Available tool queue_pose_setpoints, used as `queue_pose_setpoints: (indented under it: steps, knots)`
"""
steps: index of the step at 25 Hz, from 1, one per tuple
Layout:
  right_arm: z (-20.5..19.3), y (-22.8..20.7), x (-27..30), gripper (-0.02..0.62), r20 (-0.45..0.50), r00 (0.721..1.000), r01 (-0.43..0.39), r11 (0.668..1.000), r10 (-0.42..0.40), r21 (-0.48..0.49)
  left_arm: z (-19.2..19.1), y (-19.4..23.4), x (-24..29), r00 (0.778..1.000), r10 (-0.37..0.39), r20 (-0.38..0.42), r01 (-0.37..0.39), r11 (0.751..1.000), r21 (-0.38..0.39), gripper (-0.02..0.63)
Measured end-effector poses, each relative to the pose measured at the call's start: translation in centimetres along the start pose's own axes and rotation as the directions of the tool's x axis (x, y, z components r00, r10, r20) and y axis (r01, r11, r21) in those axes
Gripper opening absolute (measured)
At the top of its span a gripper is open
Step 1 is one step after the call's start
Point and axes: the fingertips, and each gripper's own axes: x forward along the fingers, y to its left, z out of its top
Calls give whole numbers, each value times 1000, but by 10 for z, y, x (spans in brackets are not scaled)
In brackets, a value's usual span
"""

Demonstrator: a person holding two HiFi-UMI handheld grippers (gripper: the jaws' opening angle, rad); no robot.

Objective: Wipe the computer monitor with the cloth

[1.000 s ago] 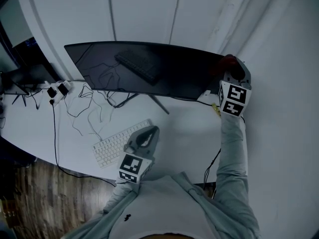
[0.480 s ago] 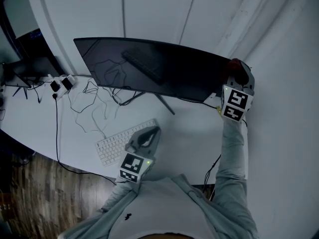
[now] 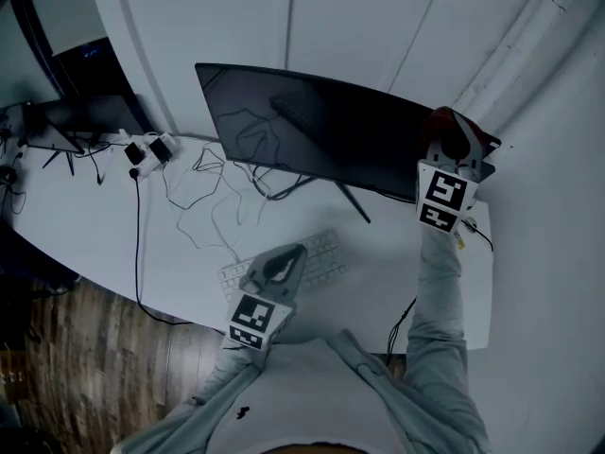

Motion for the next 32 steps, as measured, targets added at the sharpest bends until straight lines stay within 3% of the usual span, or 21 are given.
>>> queue_pose_setpoints:
  steps: [17, 32]
  knots:
    - [109, 193, 35, 37, 95, 986, -138, 990, 139, -21, -11, 137, -80, 998, 66, -1, -66, 997, -25, 20]
    - [210, 367, 63, 37, 202, 931, -304, 952, 304, -32, -24, 234, -156, 985, 172, 10, -172, 984, -40, 21]
